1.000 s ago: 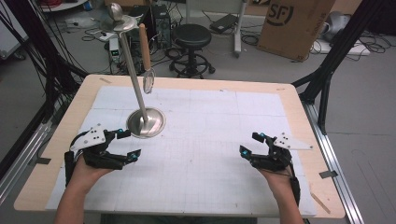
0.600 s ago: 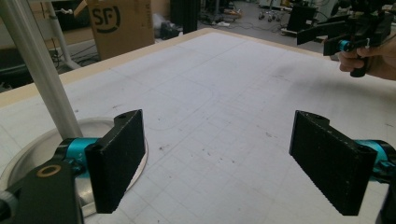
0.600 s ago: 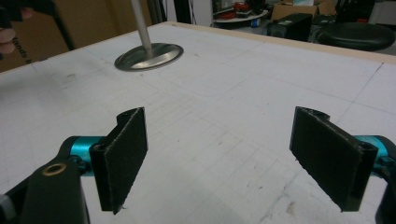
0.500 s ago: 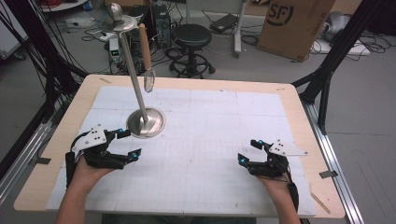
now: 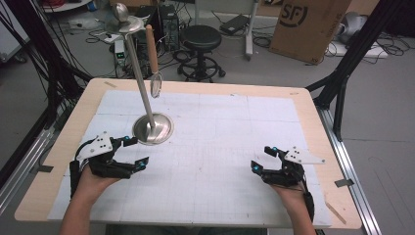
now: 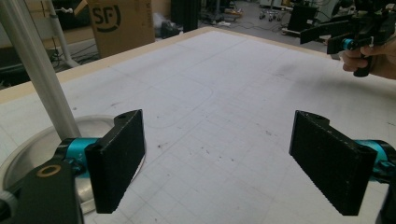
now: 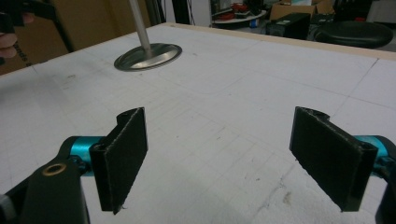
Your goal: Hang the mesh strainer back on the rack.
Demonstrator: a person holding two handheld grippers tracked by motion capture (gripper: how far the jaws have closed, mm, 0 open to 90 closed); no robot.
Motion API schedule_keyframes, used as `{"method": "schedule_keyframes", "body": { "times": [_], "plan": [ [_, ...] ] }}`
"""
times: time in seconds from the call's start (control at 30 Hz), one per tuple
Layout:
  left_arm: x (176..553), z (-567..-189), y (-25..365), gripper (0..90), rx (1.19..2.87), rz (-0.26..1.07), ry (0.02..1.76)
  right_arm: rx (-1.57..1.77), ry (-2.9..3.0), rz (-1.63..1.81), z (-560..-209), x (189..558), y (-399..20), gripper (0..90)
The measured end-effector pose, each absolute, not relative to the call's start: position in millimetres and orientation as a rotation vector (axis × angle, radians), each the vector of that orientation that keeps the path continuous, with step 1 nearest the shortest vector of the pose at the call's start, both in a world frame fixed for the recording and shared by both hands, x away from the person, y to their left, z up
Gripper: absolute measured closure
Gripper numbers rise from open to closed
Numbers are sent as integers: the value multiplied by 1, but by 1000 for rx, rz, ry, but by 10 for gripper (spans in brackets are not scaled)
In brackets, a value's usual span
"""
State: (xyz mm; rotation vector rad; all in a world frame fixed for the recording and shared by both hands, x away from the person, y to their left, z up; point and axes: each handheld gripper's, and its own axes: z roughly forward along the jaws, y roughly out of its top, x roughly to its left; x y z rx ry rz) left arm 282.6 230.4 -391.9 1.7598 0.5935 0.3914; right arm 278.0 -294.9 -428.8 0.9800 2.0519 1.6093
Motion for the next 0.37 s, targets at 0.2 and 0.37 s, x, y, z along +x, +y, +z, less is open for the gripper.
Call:
{"method": "schedule_keyframes", "body": {
  "times": [0.2,0.37],
  "plan": [
    [283,-393,229,189,1770,392,593,977,2060,1602,-430,279,-295,181],
    [283,-393,230,189,1767,392,598,977,2074,1597,-431,279,-294,181]
  ]
}}
